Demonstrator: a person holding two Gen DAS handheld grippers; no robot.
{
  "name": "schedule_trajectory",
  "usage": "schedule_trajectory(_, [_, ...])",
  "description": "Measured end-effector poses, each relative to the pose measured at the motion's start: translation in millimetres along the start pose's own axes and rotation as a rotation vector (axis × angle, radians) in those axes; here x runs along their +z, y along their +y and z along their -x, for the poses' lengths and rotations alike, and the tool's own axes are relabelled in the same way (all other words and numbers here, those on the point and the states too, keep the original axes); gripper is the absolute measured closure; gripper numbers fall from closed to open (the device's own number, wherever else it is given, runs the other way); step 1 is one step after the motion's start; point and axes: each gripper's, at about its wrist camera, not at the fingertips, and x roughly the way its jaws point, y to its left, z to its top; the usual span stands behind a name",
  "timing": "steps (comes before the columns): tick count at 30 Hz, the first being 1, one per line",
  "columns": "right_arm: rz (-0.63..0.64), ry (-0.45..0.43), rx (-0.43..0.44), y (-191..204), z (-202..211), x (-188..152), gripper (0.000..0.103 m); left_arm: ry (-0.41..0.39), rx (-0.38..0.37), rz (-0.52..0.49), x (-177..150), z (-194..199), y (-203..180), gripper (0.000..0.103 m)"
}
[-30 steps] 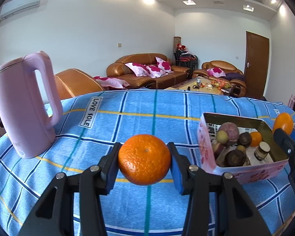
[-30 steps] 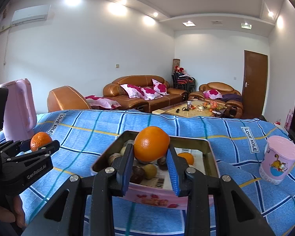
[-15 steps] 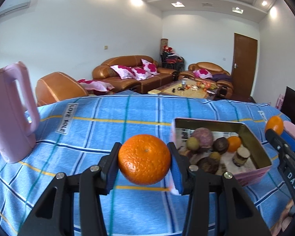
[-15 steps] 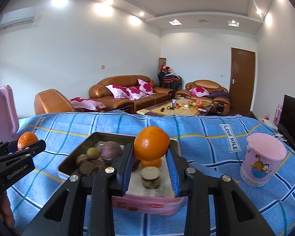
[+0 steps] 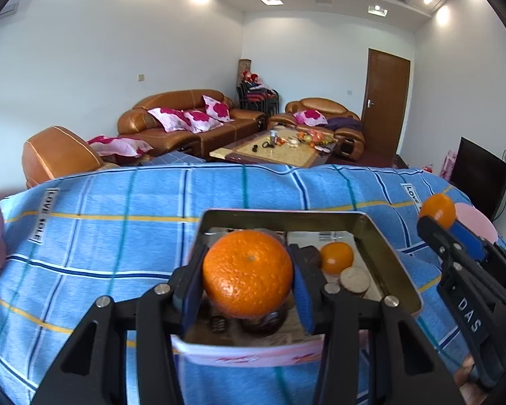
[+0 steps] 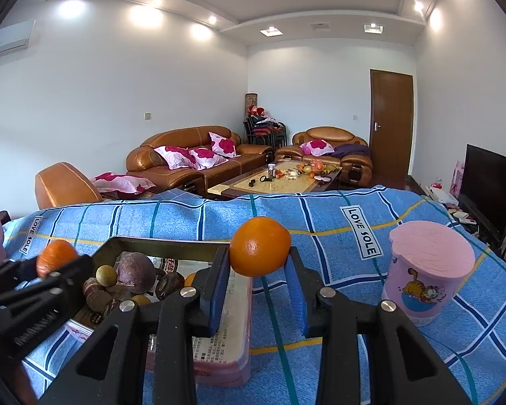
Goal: Organize fruits
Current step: 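Carry both oranges over the pink tin with both tools, then lower both oranges into the tin and open both tools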
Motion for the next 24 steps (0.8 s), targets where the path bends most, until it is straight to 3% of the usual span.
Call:
schedule_trajectory(6, [0.023, 0.035, 0.011, 5.1, -18.8, 2.9, 0.068, 0.028, -0.011, -0.016, -2.5, -17.7, -11.4, 0.055])
schedule_trajectory(24, [0.083, 0.170, 0.156, 24.6, -51.5, 1.9, 0.068, 0.110, -0.061, 0.033, -4.5, -32.2, -4.8, 0.055])
